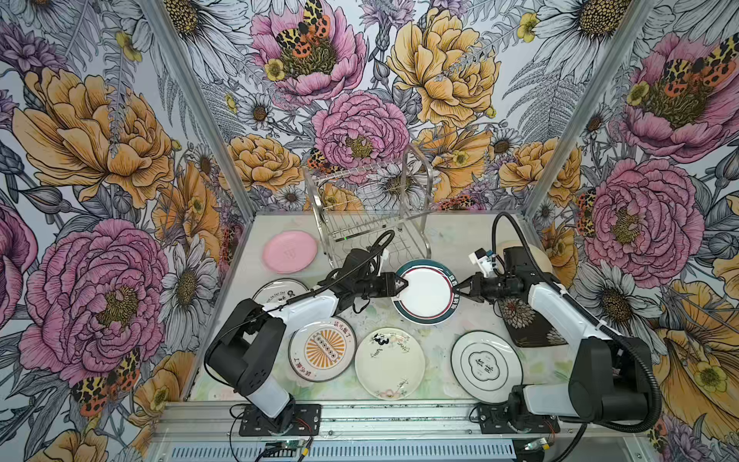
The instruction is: Load the plates into the dish rack
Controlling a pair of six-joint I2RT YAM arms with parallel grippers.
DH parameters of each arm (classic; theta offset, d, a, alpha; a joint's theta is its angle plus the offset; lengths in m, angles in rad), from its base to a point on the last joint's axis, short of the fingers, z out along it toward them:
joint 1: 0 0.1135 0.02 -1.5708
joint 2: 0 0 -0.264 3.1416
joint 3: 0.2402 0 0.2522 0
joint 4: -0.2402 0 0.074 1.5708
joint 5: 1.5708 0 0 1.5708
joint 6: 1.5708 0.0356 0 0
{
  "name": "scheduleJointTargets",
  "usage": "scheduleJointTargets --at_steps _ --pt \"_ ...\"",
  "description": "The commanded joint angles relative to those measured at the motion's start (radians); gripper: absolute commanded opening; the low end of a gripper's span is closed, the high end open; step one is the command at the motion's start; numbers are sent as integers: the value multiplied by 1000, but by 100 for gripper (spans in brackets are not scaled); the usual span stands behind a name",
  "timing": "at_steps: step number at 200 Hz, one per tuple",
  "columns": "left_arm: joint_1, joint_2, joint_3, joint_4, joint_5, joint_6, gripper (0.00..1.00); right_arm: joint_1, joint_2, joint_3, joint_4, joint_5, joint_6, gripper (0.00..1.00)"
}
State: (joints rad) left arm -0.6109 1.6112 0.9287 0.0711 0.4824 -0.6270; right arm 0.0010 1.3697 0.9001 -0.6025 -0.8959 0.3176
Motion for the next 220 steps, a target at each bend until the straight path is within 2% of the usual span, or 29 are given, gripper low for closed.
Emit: scheduleJointTargets --at_steps 1,38,63,91,139,167,197,201,209,220 --pt "10 13 27 84 91 -41 42 7 -25 58 14 -48 8 0" --pt "14 5 5 163 130 -98 18 12 -24 79 15 -88 -13 0" --pt "20 -8 -19 238 156 -147 0 20 -29 85 18 -143 -38 20" --pt "25 -10 -32 325 203 -201 0 41 -21 103 20 -206 -49 31" --pt "17 22 -14 435 280 -281 0 63 -17 135 19 -232 -70 32" --pt "11 28 -1 437 294 -286 0 63 -21 147 19 -231 -74 22" --pt "9 19 -12 437 290 -285 0 61 -30 158 20 -232 -69 0" --pt "9 19 -15 437 288 -286 0 62 -32 158 18 -232 -69 0" --pt "10 13 -20 437 283 -286 8 62 -33 160 18 -232 -68 0" --pt "10 3 -30 435 266 -283 29 62 -38 159 18 -228 -64 0"
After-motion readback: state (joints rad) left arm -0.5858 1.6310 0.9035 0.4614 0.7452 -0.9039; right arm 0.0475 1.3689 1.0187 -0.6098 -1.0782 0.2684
